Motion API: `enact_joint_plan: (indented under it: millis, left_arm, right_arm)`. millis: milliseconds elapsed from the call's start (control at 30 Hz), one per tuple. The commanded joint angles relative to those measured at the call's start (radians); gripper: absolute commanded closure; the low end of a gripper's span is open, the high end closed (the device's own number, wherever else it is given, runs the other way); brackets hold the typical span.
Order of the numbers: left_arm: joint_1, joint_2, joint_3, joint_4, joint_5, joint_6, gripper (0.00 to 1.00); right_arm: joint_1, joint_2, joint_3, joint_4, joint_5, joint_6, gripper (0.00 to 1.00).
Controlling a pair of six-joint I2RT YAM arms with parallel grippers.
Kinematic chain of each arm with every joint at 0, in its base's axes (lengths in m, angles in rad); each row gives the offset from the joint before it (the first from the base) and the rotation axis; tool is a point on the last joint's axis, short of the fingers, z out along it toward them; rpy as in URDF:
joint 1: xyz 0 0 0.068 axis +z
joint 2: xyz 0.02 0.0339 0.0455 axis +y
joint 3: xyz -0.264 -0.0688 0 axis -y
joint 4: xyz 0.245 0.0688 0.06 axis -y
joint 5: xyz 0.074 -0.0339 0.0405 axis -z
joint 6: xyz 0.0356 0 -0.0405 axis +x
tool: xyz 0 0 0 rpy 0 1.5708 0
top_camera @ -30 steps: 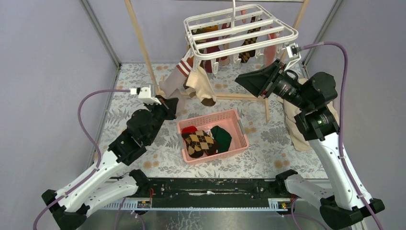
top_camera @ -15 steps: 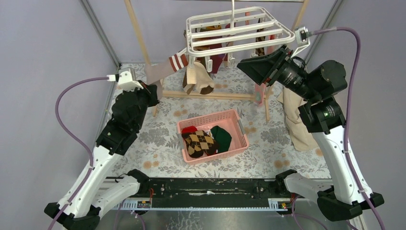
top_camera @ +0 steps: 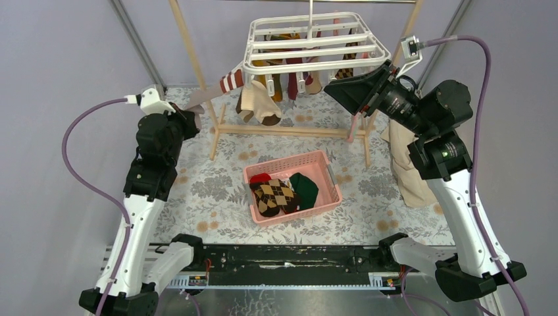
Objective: Remove the socks clipped to the hanger
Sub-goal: Adjust the hanger on the clothesline.
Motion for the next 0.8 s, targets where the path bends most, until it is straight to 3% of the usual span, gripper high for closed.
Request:
enact_joint_plan:
  millis: [0, 267, 433, 533, 767]
  left_arm:
    - [0.084, 0.013, 0.048, -0.014, 0.086, 0.017, 1.00]
    - [0.184, 0.013, 0.077, -0.007, 0.210, 0.018, 1.00]
    - [0.184, -0.009, 0.041, 0.078, 0.509, -0.016, 1.00]
    - [0.184, -0.046, 0.006, 0.108, 0.618, -0.042, 1.00]
    - [0.184, -0.112, -0.039, 0.107, 0.710, -0.069, 1.00]
  right_arm:
    - [0.006, 0.010, 0.016, 0.027, 0.007, -0.019, 0.50]
    - [0.006, 0.026, 0.003, 0.040, 0.004, -0.025, 0.49]
    - [0.006, 0.024, -0.015, 0.056, 0.012, -0.025, 0.49]
    - [0.006, 0.033, 0.002, 0.067, 0.016, -0.017, 0.48]
    - [0.006, 0.110, 0.046, 0.270, -0.048, 0.173, 0.47]
